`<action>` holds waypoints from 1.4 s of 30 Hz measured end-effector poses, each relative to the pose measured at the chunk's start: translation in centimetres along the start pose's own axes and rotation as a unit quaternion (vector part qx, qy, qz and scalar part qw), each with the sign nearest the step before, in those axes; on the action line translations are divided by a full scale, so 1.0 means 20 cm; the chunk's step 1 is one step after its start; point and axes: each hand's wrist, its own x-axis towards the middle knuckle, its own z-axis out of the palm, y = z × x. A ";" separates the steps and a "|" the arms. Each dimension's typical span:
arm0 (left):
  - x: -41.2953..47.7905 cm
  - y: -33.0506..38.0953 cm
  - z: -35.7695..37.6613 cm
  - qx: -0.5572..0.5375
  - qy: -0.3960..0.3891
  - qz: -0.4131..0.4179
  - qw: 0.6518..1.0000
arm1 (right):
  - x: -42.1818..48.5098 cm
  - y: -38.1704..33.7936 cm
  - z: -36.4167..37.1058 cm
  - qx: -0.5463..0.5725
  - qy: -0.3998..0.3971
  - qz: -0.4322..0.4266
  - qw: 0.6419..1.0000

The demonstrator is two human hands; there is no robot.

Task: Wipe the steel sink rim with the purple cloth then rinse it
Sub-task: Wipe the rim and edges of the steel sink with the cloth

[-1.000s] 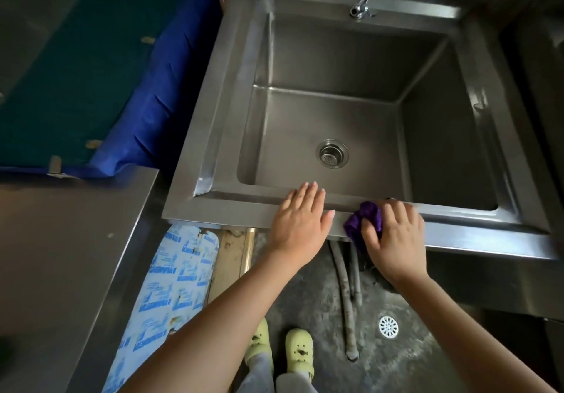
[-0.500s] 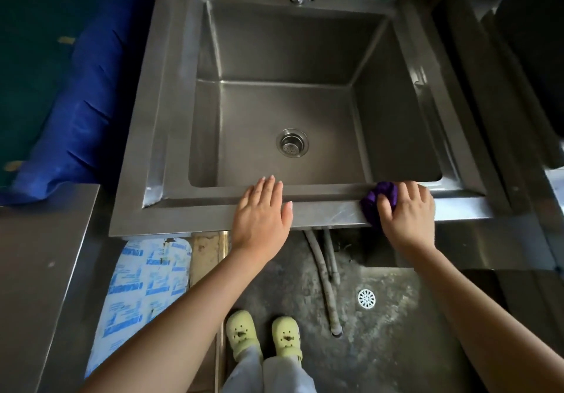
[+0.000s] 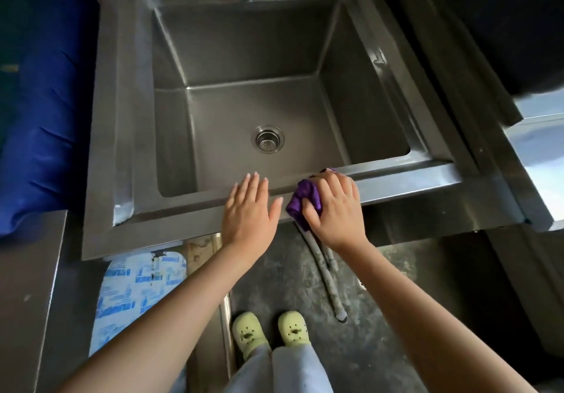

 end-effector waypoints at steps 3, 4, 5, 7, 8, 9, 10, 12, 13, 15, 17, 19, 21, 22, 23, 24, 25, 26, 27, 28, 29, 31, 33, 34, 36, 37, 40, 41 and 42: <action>0.05 0.10 0.02 -0.002 -0.023 0.038 0.999 | 0.01 0.17 -0.05 -0.018 0.000 0.044 0.999; 0.07 0.13 0.02 -0.001 -0.028 0.047 0.999 | 0.02 0.25 -0.07 -0.029 -0.003 0.062 0.998; 0.10 0.16 0.03 0.000 -0.032 0.057 0.998 | 0.03 0.33 -0.09 -0.040 -0.006 0.081 0.996; 0.15 0.24 0.04 -0.005 -0.047 0.082 0.996 | 0.06 0.48 -0.15 -0.057 -0.005 0.116 0.992; 0.18 0.29 0.04 -0.009 -0.054 0.095 0.994 | 0.08 0.55 -0.17 -0.068 -0.001 0.132 0.989; 0.20 0.34 0.04 -0.011 -0.060 0.105 0.993 | 0.09 0.61 -0.20 -0.077 0.002 0.147 0.986; 0.21 0.38 0.05 -0.010 -0.065 0.112 0.992 | 0.10 0.67 -0.22 -0.084 0.005 0.160 0.983; 0.23 0.43 0.06 -0.001 -0.061 0.113 0.992 | 0.11 0.73 -0.23 -0.093 0.003 0.177 0.980; 0.24 0.44 0.07 0.006 -0.054 0.110 0.992 | 0.12 0.73 -0.23 -0.095 0.002 0.181 0.979; 0.24 0.44 0.07 0.015 -0.052 0.108 0.993 | 0.13 0.72 -0.22 -0.085 -0.002 0.197 0.977; 0.24 0.44 0.06 0.013 -0.050 0.107 0.993 | 0.14 0.68 -0.22 -0.073 -0.004 0.218 0.973; 0.24 0.44 0.06 0.007 -0.054 0.107 0.993 | 0.14 0.63 -0.20 -0.067 -0.004 0.222 0.973; 0.23 0.43 0.06 -0.009 -0.061 0.109 0.992 | 0.13 0.54 -0.18 -0.066 -0.004 0.199 0.978; 0.23 0.42 0.05 -0.019 -0.063 0.107 0.992 | 0.13 0.48 -0.16 -0.065 -0.002 0.183 0.981; 0.22 0.40 0.04 -0.031 -0.063 0.099 0.993 | 0.12 0.42 -0.14 -0.065 0.000 0.168 0.984; 0.20 0.36 0.03 -0.040 -0.061 0.084 0.994 | 0.12 0.35 -0.12 -0.065 0.000 0.156 0.986; 0.18 0.30 0.02 -0.041 -0.056 0.064 0.996 | 0.12 0.29 -0.10 -0.067 -0.003 0.147 0.987; 0.15 0.23 0.02 -0.035 -0.052 0.043 0.997 | 0.12 0.23 -0.09 -0.069 -0.006 0.137 0.988; 0.12 0.16 0.02 -0.023 -0.045 0.024 0.998 | 0.12 0.17 -0.07 -0.069 -0.008 0.126 0.990; 0.08 0.08 0.02 -0.007 -0.032 0.012 0.999 | 0.11 0.11 -0.06 -0.066 -0.009 0.114 0.991; 0.04 0.01 0.01 0.006 -0.013 0.005 1.000 | 0.11 0.04 -0.04 -0.061 -0.012 0.104 0.993; -0.01 -0.09 0.00 0.001 0.016 0.009 1.000 | 0.11 -0.10 -0.01 -0.055 -0.015 0.079 0.995; -0.02 -0.13 -0.02 -0.046 0.018 0.030 0.998 | 0.10 -0.21 0.04 -0.055 -0.025 0.061 0.996; -0.01 -0.13 -0.04 -0.090 0.010 0.029 0.995 | 0.10 -0.26 0.05 -0.053 -0.029 0.056 0.997; -0.01 -0.11 -0.09 -0.212 0.017 -0.006 0.977 | 0.10 -0.33 0.07 -0.038 -0.038 0.052 0.997; -0.01 -0.10 -0.12 -0.273 0.035 -0.030 0.961 | 0.09 -0.35 0.07 -0.025 -0.051 0.050 0.997; -0.06 -0.07 -0.15 -0.354 0.114 -0.068 0.926 | 0.10 -0.37 0.03 0.056 -0.101 0.068 0.991; -0.07 -0.05 -0.15 -0.353 0.143 -0.067 0.922 | 0.11 -0.36 0.00 0.121 -0.111 0.088 0.983; -0.07 -0.04 -0.16 -0.352 0.160 -0.061 0.920 | 0.12 -0.35 -0.03 0.211 -0.122 0.115 0.963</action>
